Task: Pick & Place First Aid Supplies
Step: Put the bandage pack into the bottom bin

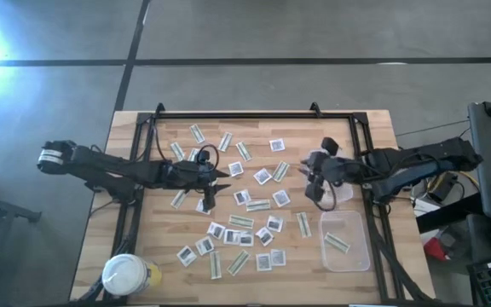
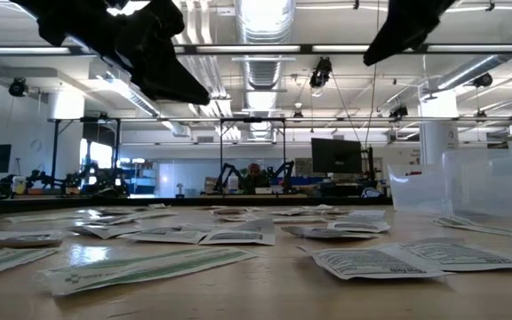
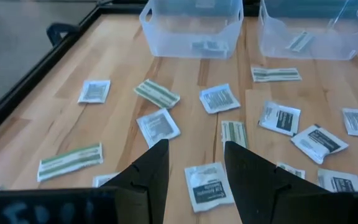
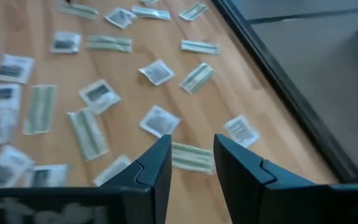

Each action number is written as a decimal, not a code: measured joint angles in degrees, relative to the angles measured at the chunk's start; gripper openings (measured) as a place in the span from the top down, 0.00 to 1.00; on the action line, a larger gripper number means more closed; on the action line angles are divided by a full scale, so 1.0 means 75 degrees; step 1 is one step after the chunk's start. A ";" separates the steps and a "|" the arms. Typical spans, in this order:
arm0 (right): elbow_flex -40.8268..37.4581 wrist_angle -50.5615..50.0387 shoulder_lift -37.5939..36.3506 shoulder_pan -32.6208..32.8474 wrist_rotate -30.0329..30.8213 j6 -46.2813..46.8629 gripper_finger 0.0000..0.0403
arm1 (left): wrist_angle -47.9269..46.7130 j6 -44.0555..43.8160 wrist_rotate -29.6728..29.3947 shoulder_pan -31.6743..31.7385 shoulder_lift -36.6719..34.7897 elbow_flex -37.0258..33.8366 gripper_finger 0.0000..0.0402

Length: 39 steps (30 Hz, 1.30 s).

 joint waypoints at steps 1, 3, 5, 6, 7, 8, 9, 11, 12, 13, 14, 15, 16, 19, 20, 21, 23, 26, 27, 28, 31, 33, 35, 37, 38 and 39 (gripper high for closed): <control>0.0145 -0.0130 0.0161 -0.0125 -0.0053 -0.0143 0.70 | -0.0031 -0.0066 0.0000 0.0002 0.0000 -0.0002 0.63; 0.0426 -0.0521 0.0485 -0.0353 -0.0239 -0.0325 0.69 | -0.0069 -0.0107 0.0000 0.0002 0.0000 0.0000 0.63; 0.0659 -0.0824 0.0829 -0.0525 -0.0444 -0.0424 0.68 | -0.0099 -0.0101 0.0000 0.0002 0.0000 0.0000 0.63; 0.0735 -0.0957 0.0993 -0.0586 -0.0550 -0.0484 0.67 | -0.0146 -0.0098 0.0000 0.0002 0.0000 0.0000 0.63; 0.0799 -0.1035 0.1162 -0.0637 -0.0665 -0.0573 0.67 | -0.0203 -0.0096 0.0000 0.0002 0.0000 0.0000 0.63; 0.0846 -0.1042 0.1335 -0.0674 -0.0749 -0.0704 0.67 | -0.0233 -0.0096 0.0000 0.0002 0.0000 0.0000 0.63; 0.0878 -0.1040 0.1493 -0.0708 -0.0852 -0.0867 0.67 | -0.0251 -0.0096 0.0000 0.0008 0.0000 0.0000 0.63; 0.0936 -0.1044 0.1829 -0.0752 -0.1085 -0.1219 0.67 | -0.0292 -0.0096 0.0000 0.0005 -0.0003 0.0000 0.63; 0.0951 -0.1030 0.1977 -0.0758 -0.1217 -0.1427 0.68 | -0.0289 -0.0094 0.0000 0.0005 -0.0003 0.0000 0.63; 0.0953 -0.1030 0.2145 -0.0759 -0.1353 -0.1651 0.68 | -0.0289 -0.0096 0.0000 0.0005 -0.0003 0.0000 0.63; 0.0958 -0.1036 0.2309 -0.0756 -0.1455 -0.1841 0.68 | -0.0286 -0.0096 0.0000 0.0005 -0.0003 0.0000 0.63; 0.0974 -0.1035 0.2464 -0.0756 -0.1515 -0.1987 0.68 | -0.0286 -0.0095 0.0000 0.0005 -0.0003 0.0000 0.63; 0.0985 -0.1022 0.2618 -0.0756 -0.1572 -0.2090 0.68 | -0.0286 -0.0094 0.0000 0.0005 -0.0003 0.0000 0.63; 0.1054 -0.1000 0.3060 -0.0765 -0.1695 -0.2392 0.67 | -0.0286 -0.0093 0.0000 0.0005 -0.0006 -0.0002 0.63; 0.1055 -0.0984 0.3196 -0.0765 -0.1697 -0.2478 0.67 | -0.0284 -0.0093 0.0000 0.0005 -0.0006 0.0000 0.63; 0.1055 -0.0968 0.3330 -0.0765 -0.1704 -0.2561 0.67 | -0.0282 -0.0093 0.0000 0.0005 -0.0006 0.0000 0.63; 0.1055 -0.0884 0.3572 -0.0780 -0.1717 -0.2686 0.67 | -0.0281 -0.0093 0.0000 0.0005 -0.0006 0.0000 0.63; 0.1049 -0.0716 0.3913 -0.0836 -0.1769 -0.2717 0.68 | -0.0275 -0.0093 0.0000 0.0005 -0.0006 0.0000 0.63; 0.1049 -0.0676 0.4008 -0.0880 -0.1891 -0.2728 0.68 | -0.0275 -0.0090 0.0000 0.0005 -0.0006 0.0000 0.63; 0.1049 -0.0635 0.4131 -0.0944 -0.2048 -0.2750 0.68 | -0.0272 -0.0090 0.0000 0.0005 -0.0006 0.0000 0.63; 0.1045 -0.0329 0.4407 -0.1171 -0.2461 -0.2907 0.69 | -0.0262 -0.0090 0.0000 0.0005 -0.0006 0.0000 0.63; 0.1040 -0.0112 0.4543 -0.1348 -0.2491 -0.3004 0.69 | -0.0261 -0.0090 0.0000 0.0005 -0.0006 -0.0002 0.63; 0.1040 -0.0025 0.4650 -0.1534 -0.2499 -0.3029 0.69 | -0.0258 -0.0090 0.0000 0.0005 -0.0006 0.0000 0.63; 0.1040 0.0016 0.4717 -0.1719 -0.2733 -0.3015 0.68 | -0.0254 -0.0090 0.0000 0.0005 -0.0006 0.0000 0.63; 0.1040 0.0023 0.4737 -0.1811 -0.2946 -0.3000 0.68 | -0.0254 -0.0090 0.0000 0.0005 -0.0006 0.0000 0.63; 0.1040 0.0047 0.4748 -0.1896 -0.3136 -0.2988 0.67 | -0.0254 -0.0085 0.0000 0.0005 -0.0006 0.0000 0.63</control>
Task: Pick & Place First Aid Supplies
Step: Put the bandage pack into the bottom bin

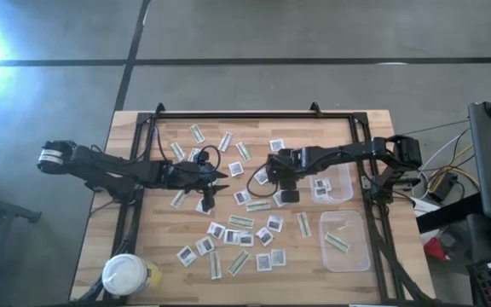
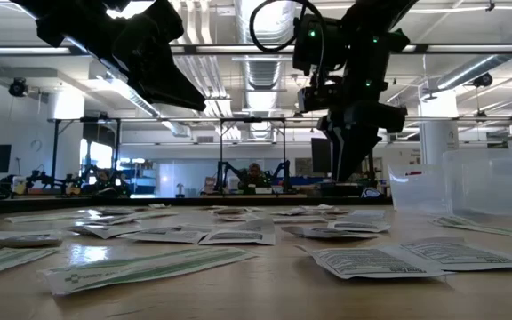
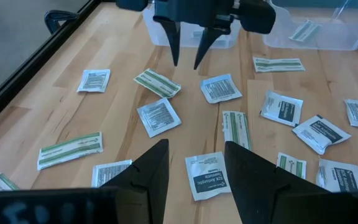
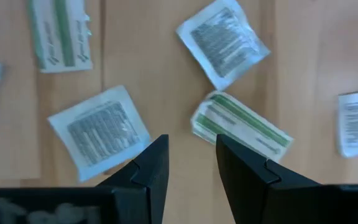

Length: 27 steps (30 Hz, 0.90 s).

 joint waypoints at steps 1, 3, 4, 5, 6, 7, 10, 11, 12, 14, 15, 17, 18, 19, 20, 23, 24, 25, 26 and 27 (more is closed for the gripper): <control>-0.0001 0.0058 0.0002 -0.0075 -0.0129 0.0033 0.67 | 0.0000 0.0003 0.0000 0.0000 0.0000 0.0000 0.63; -0.0021 0.0242 0.0002 -0.0184 -0.0173 0.0081 0.66 | 0.0000 0.0004 0.0000 0.0000 0.0000 0.0000 0.63; -0.0034 0.0351 0.0002 -0.0238 -0.0179 0.0102 0.66 | 0.0001 0.0004 0.0000 0.0000 0.0000 0.0000 0.63; -0.0038 0.0435 0.0002 -0.0284 -0.0227 0.0106 0.66 | 0.0000 0.0004 0.0000 0.0000 0.0000 0.0000 0.63; -0.0052 0.0511 0.0002 -0.0321 -0.0328 0.0109 0.66 | 0.0003 0.0004 0.0000 0.0000 0.0000 0.0000 0.63; -0.0074 0.0589 0.0002 -0.0350 -0.0438 0.0135 0.66 | 0.0000 0.0004 0.0000 0.0000 0.0000 0.0000 0.63; -0.0227 0.0849 0.0012 -0.0361 -0.0511 0.0286 0.65 | 0.0000 0.0004 0.0000 0.0000 -0.0003 0.0000 0.63; -0.0291 0.0915 0.0024 -0.0358 -0.0507 0.0340 0.65 | 0.0003 0.0004 0.0000 0.0000 -0.0003 0.0000 0.63; -0.0360 0.0975 0.0031 -0.0362 -0.0504 0.0353 0.65 | 0.0003 0.0004 0.0000 0.0000 -0.0003 0.0000 0.63; -0.0468 0.1034 0.0040 -0.0370 -0.0492 0.0373 0.65 | 0.0002 0.0004 0.0000 0.0000 -0.0003 0.0000 0.63; -0.0529 0.1135 0.0040 -0.0375 -0.0488 0.0430 0.65 | 0.0000 0.0004 0.0000 0.0000 -0.0003 0.0000 0.63; -0.0650 0.1401 0.0040 -0.0376 -0.0482 0.0570 0.65 | 0.0000 0.0001 0.0000 -0.0003 -0.0003 0.0000 0.63; -0.0712 0.1507 0.0040 -0.0376 -0.0483 0.0593 0.65 | 0.0001 0.0001 0.0000 -0.0002 -0.0003 0.0000 0.63; -0.0766 0.1595 0.0040 -0.0376 -0.0483 0.0597 0.65 | 0.0001 0.0001 0.0000 -0.0003 -0.0003 0.0000 0.63; -0.0812 0.1660 0.0040 -0.0382 -0.0483 0.0591 0.65 | 0.0000 0.0001 0.0000 -0.0003 -0.0003 0.0000 0.63; -0.0974 0.1798 0.0040 -0.0418 -0.0465 0.0587 0.65 | 0.0003 0.0001 0.0000 -0.0006 -0.0003 0.0000 0.63; -0.1009 0.1812 0.0040 -0.0441 -0.0462 0.0619 0.65 | 0.0000 0.0001 0.0000 -0.0006 -0.0003 0.0000 0.63; -0.1032 0.1817 0.0040 -0.0468 -0.0464 0.0657 0.65 | 0.0003 0.0001 0.0000 -0.0006 -0.0003 0.0000 0.63; -0.1051 0.1845 0.0040 -0.0492 -0.0462 0.0679 0.65 | 0.0001 0.0001 0.0000 -0.0005 -0.0003 0.0000 0.63; -0.1081 0.1932 0.0040 -0.0511 -0.0462 0.0698 0.65 | 0.0003 0.0001 -0.0002 -0.0003 -0.0003 0.0000 0.63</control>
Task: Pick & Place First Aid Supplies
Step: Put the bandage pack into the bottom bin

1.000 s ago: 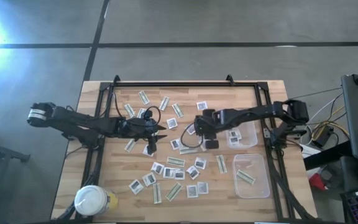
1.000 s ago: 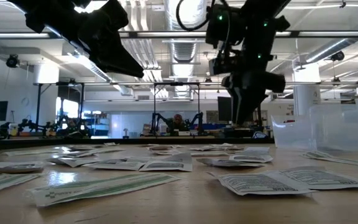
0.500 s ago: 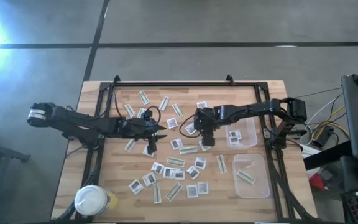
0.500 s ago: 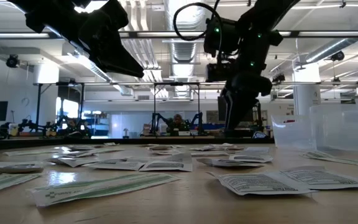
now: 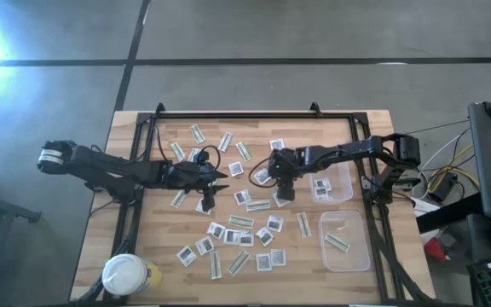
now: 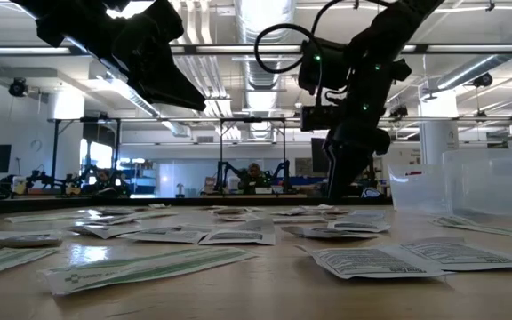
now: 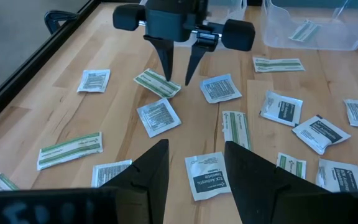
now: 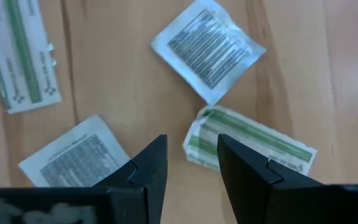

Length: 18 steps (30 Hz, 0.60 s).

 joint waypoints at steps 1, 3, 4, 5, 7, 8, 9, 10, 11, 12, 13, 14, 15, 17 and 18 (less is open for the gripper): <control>-0.0040 0.0106 0.0000 -0.0018 0.0000 0.0010 0.65 | -0.0001 0.0000 0.0002 0.0000 0.0000 0.0000 0.63; -0.0117 0.0302 0.0000 -0.0038 -0.0003 0.0013 0.65 | -0.0003 0.0000 0.0002 0.0000 -0.0003 0.0000 0.63; -0.0154 0.0403 0.0000 -0.0046 -0.0003 0.0016 0.65 | 0.0000 0.0000 -0.0001 0.0000 -0.0003 0.0000 0.63; -0.0191 0.0478 0.0000 -0.0043 -0.0017 0.0019 0.65 | -0.0003 0.0000 0.0000 0.0000 -0.0003 0.0000 0.63; -0.0274 0.0481 0.0000 -0.0043 -0.0028 0.0094 0.65 | -0.0003 0.0000 0.0001 0.0000 -0.0003 0.0000 0.63; -0.0319 0.0476 0.0000 -0.0043 -0.0030 0.0120 0.65 | -0.0001 -0.0001 -0.0001 0.0000 -0.0003 0.0000 0.63; -0.0353 0.0476 0.0000 -0.0043 -0.0029 0.0146 0.65 | -0.0002 0.0000 0.0000 0.0000 -0.0003 0.0000 0.63; -0.0383 0.0491 0.0000 -0.0043 -0.0029 0.0153 0.65 | -0.0003 -0.0001 0.0000 0.0000 -0.0003 0.0000 0.63; -0.0403 0.0492 0.0000 -0.0043 -0.0026 0.0153 0.65 | -0.0002 0.0000 0.0002 0.0000 -0.0003 0.0000 0.63; -0.0414 0.0502 0.0000 -0.0046 -0.0026 0.0156 0.65 | -0.0002 -0.0001 -0.0001 0.0000 -0.0003 0.0000 0.63; -0.0425 0.0530 0.0000 -0.0046 -0.0026 0.0167 0.65 | -0.0003 -0.0001 -0.0001 0.0000 -0.0003 0.0000 0.63; -0.0436 0.0577 0.0000 -0.0046 -0.0026 0.0178 0.65 | -0.0003 0.0000 0.0001 0.0000 -0.0003 0.0000 0.63; -0.0440 0.0621 0.0000 -0.0046 -0.0024 0.0179 0.65 | -0.0001 -0.0003 0.0000 0.0001 -0.0003 0.0000 0.63; -0.0444 0.0664 0.0000 -0.0054 -0.0023 0.0183 0.65 | -0.0003 -0.0001 -0.0001 0.0003 -0.0003 0.0000 0.63; -0.0450 0.0657 0.0000 -0.0066 -0.0023 0.0185 0.65 | -0.0003 -0.0002 0.0002 0.0003 -0.0003 0.0000 0.63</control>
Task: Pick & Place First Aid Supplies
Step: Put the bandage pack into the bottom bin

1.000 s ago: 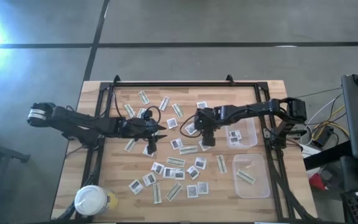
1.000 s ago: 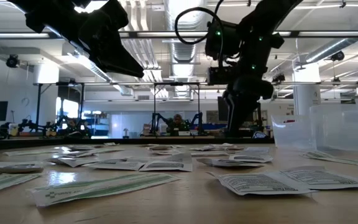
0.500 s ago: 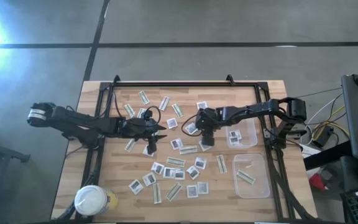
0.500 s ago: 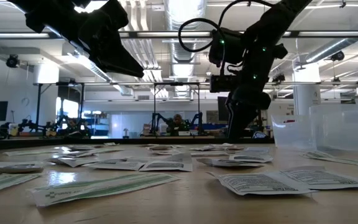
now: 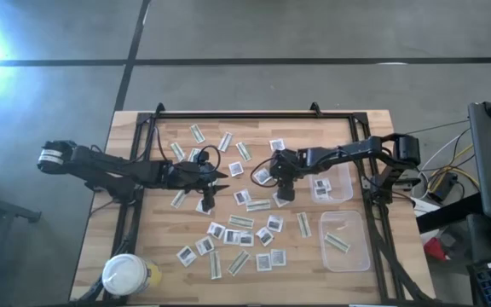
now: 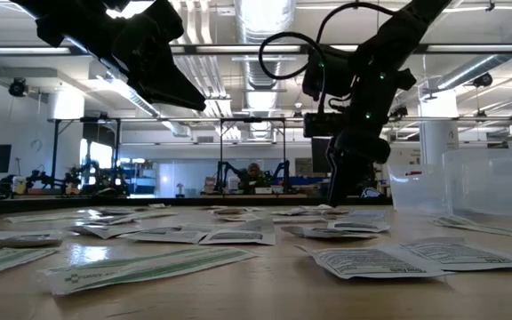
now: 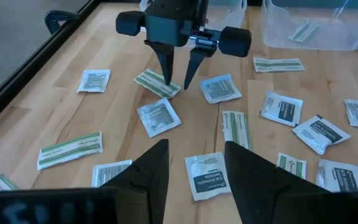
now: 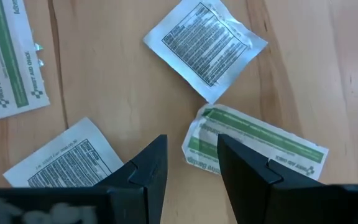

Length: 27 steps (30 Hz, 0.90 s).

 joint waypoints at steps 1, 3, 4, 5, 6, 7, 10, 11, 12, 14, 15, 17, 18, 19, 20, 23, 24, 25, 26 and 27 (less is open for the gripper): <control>-0.0010 0.0001 0.0000 -0.0007 0.0000 0.0000 0.66 | 0.0001 -0.0001 -0.0001 0.0000 0.0000 0.0000 0.63; -0.0060 0.0017 0.0000 -0.0034 0.0003 0.0002 0.66 | 0.0000 -0.0001 0.0000 0.0000 0.0000 0.0000 0.63; -0.0098 0.0014 0.0000 -0.0044 0.0003 0.0048 0.66 | 0.0000 -0.0001 0.0000 0.0000 0.0000 0.0000 0.63; -0.0132 0.0017 0.0000 -0.0064 0.0006 0.0105 0.67 | 0.0000 -0.0001 0.0000 0.0000 0.0000 0.0000 0.63; -0.0182 0.0061 0.0000 -0.0082 0.0003 0.0121 0.67 | 0.0000 -0.0001 -0.0003 0.0000 0.0000 0.0000 0.63; -0.0240 0.0144 0.0000 -0.0093 0.0003 0.0126 0.67 | 0.0000 -0.0001 -0.0003 0.0000 0.0000 0.0000 0.63; -0.0441 0.0483 -0.0003 -0.0099 0.0007 0.0221 0.67 | 0.0000 -0.0001 -0.0002 0.0000 0.0000 0.0000 0.63; -0.0492 0.0566 -0.0009 -0.0093 0.0020 0.0271 0.67 | 0.0000 -0.0001 -0.0003 0.0000 0.0000 0.0000 0.63; -0.0529 0.0617 -0.0012 -0.0093 0.0017 0.0326 0.67 | 0.0000 -0.0001 -0.0003 0.0000 0.0000 0.0000 0.63; -0.0579 0.0659 -0.0020 -0.0096 0.0017 0.0466 0.68 | 0.0000 -0.0001 -0.0001 0.0000 0.0000 0.0000 0.63; -0.0592 0.0673 -0.0023 -0.0096 0.0017 0.0519 0.69 | 0.0000 0.0002 0.0000 0.0000 0.0000 0.0000 0.63; -0.0614 0.0688 -0.0026 -0.0093 0.0017 0.0650 0.71 | 0.0000 0.0002 -0.0003 0.0000 0.0000 0.0000 0.63; -0.0617 0.0710 -0.0026 -0.0093 0.0017 0.0696 0.72 | 0.0000 -0.0001 -0.0003 0.0000 0.0000 0.0000 0.63; -0.0626 0.0749 -0.0026 -0.0093 0.0017 0.0726 0.73 | 0.0000 0.0002 -0.0003 0.0000 0.0000 0.0000 0.63; -0.0631 0.0800 -0.0026 -0.0093 0.0015 0.0763 0.75 | 0.0000 -0.0001 -0.0003 0.0000 0.0000 0.0000 0.63; -0.0637 0.0941 -0.0015 -0.0093 0.0015 0.0834 0.78 | 0.0000 0.0000 -0.0003 0.0000 0.0000 0.0000 0.63; -0.0640 0.0947 -0.0015 -0.0093 0.0015 0.0852 0.79 | 0.0000 -0.0001 -0.0003 0.0000 0.0000 0.0000 0.63; -0.0640 0.0948 -0.0015 -0.0093 0.0015 0.0899 0.79 | 0.0000 0.0001 -0.0003 0.0002 0.0000 0.0000 0.63; -0.0641 0.0952 -0.0015 -0.0093 0.0015 0.0950 0.80 | 0.0000 -0.0001 -0.0003 0.0001 0.0000 0.0000 0.63; -0.0652 0.0958 -0.0015 -0.0096 0.0017 0.1008 0.82 | 0.0000 -0.0001 -0.0003 0.0001 0.0000 0.0000 0.63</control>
